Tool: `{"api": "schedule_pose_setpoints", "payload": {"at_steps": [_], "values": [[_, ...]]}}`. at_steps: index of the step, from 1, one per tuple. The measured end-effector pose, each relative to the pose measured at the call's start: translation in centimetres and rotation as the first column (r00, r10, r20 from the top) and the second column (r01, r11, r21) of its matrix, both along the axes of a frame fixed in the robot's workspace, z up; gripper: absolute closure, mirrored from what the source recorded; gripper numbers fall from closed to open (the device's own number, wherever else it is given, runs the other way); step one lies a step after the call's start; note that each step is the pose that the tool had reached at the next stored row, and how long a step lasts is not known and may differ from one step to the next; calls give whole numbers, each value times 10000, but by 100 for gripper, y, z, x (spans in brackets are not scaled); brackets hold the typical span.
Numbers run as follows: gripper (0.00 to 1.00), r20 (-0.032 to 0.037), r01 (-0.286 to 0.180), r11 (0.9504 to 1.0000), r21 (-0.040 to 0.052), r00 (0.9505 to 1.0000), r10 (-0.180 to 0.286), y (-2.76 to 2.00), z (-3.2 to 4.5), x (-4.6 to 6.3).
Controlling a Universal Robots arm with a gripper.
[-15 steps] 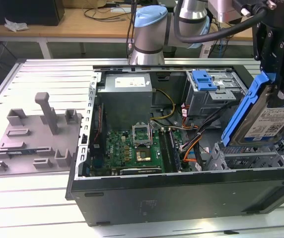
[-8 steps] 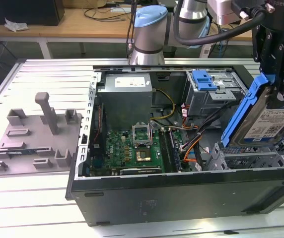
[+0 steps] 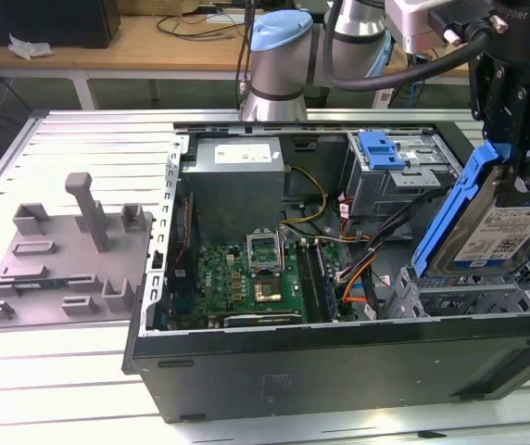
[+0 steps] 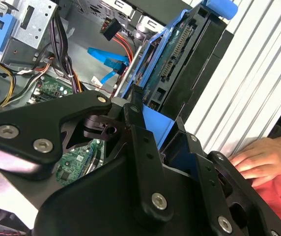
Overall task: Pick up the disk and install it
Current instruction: 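Insert the disk into the insertion slot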
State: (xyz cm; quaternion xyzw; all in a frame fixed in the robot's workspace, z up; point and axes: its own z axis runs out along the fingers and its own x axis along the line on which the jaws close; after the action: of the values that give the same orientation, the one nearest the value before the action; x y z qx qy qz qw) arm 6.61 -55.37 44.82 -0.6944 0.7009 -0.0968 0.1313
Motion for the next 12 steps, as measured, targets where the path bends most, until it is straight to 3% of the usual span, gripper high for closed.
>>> {"api": "schedule_pose_setpoints", "payload": {"at_steps": [12], "values": [[63,0,39,10000,0,10000,-39,-4,-56,1]]}}
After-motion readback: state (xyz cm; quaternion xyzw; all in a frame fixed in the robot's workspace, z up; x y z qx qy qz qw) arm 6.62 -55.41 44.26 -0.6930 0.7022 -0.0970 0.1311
